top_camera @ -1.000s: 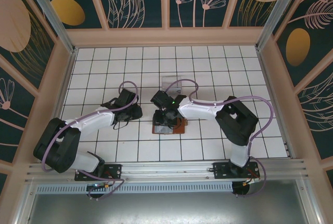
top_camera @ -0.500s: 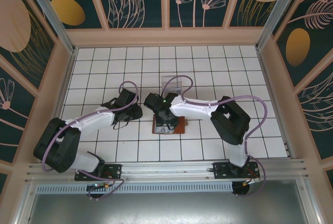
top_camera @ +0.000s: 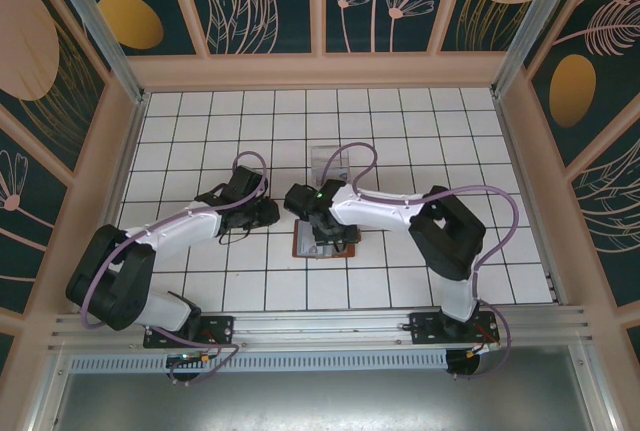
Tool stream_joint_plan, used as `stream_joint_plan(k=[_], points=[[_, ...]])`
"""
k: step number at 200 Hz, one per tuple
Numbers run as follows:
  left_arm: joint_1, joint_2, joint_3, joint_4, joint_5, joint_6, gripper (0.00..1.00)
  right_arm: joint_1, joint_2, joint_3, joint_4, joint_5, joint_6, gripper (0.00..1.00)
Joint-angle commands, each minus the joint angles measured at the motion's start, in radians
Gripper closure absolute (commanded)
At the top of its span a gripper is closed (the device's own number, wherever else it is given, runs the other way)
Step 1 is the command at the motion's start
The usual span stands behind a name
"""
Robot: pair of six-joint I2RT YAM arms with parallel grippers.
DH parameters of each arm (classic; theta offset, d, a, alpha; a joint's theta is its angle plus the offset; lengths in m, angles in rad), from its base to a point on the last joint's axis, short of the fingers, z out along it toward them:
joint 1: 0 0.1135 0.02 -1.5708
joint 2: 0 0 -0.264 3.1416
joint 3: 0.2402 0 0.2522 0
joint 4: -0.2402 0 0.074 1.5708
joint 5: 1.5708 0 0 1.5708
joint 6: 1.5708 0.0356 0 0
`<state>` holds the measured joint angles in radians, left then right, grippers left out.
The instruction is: Take the credit cards out of the card holder
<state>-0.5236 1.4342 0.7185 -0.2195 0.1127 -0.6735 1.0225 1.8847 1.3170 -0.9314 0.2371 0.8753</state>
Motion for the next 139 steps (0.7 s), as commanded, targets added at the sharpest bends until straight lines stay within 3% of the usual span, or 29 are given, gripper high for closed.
stream_joint_plan(k=[1,56,139], points=[[-0.03,-0.005,0.026,0.022,0.048,-0.008,0.74,-0.019,-0.053,-0.033,-0.071,0.081,0.038,0.48],[-0.159,0.06,0.044,0.064,0.041,-0.077,0.75,-0.061,-0.127,-0.088,-0.043,0.08,-0.002,0.48],[-0.194,0.117,0.004,0.121,0.097,-0.133,0.75,-0.138,-0.319,-0.328,0.543,-0.362,-0.035,0.54]])
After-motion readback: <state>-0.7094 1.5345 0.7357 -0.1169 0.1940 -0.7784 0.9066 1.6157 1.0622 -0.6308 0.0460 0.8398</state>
